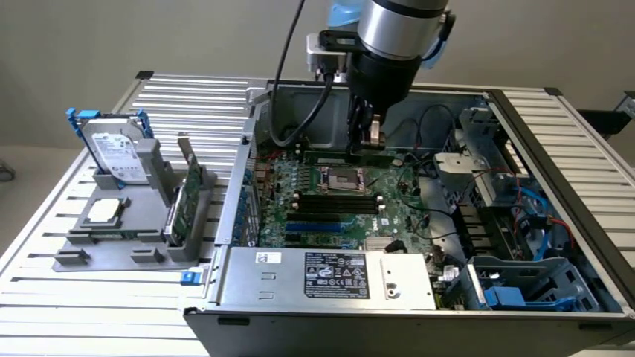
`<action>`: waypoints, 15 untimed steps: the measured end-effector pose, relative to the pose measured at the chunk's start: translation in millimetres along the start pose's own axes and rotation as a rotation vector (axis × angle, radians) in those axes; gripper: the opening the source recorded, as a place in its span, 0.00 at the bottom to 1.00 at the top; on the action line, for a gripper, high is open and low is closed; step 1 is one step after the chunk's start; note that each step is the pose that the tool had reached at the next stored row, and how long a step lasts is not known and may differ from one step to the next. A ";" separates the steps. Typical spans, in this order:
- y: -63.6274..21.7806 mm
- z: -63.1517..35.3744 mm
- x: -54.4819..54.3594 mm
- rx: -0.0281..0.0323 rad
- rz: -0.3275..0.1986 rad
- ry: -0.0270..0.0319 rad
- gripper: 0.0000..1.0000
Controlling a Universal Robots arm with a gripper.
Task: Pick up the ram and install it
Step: 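Pick up the ram and move it above insertion slot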
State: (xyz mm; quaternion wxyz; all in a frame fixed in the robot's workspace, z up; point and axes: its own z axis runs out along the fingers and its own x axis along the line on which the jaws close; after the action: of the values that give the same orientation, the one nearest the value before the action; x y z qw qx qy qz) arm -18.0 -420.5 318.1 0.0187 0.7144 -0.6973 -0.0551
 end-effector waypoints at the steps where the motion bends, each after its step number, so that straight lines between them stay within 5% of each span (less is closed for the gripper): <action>1: 0.0 0.3 -1.2 0.0017 0.001 0.0001 0.14; 3: -0.2 1.1 -4.5 0.0066 0.003 0.0000 0.14; 8: 0.1 4.3 -13.7 0.0298 0.003 0.0019 0.14; 15: 11.3 13.9 -16.7 0.0349 0.010 0.0228 0.14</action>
State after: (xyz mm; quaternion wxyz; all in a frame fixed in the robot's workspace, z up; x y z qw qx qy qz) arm -31.0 -403.4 306.3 0.0145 0.7116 -0.7016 -0.0346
